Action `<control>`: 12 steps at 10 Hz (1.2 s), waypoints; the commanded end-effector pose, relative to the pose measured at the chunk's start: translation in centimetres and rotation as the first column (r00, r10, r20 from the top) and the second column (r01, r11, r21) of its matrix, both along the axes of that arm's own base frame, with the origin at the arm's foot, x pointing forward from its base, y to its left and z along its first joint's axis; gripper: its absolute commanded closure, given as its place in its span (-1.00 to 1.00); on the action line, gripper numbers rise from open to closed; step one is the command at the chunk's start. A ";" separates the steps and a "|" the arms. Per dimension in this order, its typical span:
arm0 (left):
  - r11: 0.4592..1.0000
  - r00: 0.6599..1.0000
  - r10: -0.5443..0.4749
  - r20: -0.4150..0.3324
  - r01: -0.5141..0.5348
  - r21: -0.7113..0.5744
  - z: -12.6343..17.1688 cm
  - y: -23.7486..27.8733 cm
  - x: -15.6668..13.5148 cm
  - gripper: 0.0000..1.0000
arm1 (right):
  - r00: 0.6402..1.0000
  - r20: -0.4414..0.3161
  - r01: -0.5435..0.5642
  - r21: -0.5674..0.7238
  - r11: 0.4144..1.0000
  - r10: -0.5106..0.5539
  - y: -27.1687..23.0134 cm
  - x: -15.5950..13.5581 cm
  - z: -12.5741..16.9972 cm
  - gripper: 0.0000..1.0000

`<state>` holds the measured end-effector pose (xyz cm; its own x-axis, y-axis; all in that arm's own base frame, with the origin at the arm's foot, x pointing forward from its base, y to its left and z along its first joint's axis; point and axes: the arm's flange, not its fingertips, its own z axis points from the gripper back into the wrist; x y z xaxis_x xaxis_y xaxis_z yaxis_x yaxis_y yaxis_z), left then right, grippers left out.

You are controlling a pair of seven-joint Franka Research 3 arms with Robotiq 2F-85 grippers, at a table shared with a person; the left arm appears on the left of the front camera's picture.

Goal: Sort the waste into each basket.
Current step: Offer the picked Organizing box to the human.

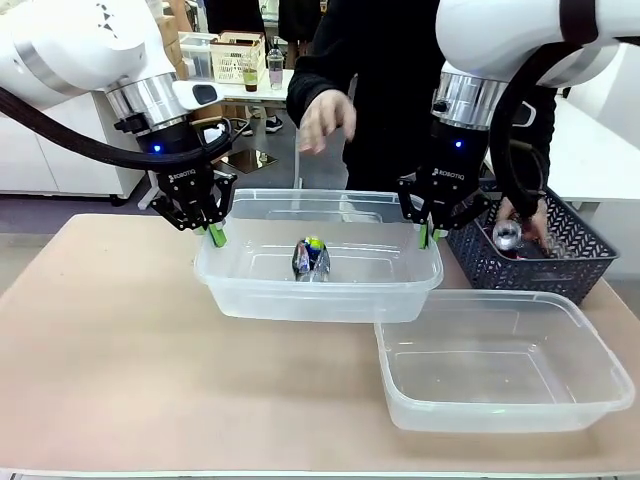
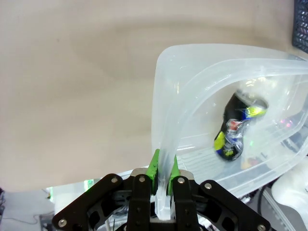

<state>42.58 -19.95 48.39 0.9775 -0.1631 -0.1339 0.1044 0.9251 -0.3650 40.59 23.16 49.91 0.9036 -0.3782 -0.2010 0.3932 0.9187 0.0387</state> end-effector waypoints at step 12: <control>1.000 1.000 -0.006 0.015 0.007 -0.023 0.8 0.0 -0.1 0.87 | 1.000 0.002 0.013 0.004 1.000 -0.013 -0.1 -0.1 -0.3 0.81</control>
<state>42.58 -19.95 48.39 0.9775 -0.1631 -0.1339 0.1044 0.9252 -0.3650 40.59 23.16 49.91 0.9036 -0.3783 -0.2010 0.3932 0.9186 0.0387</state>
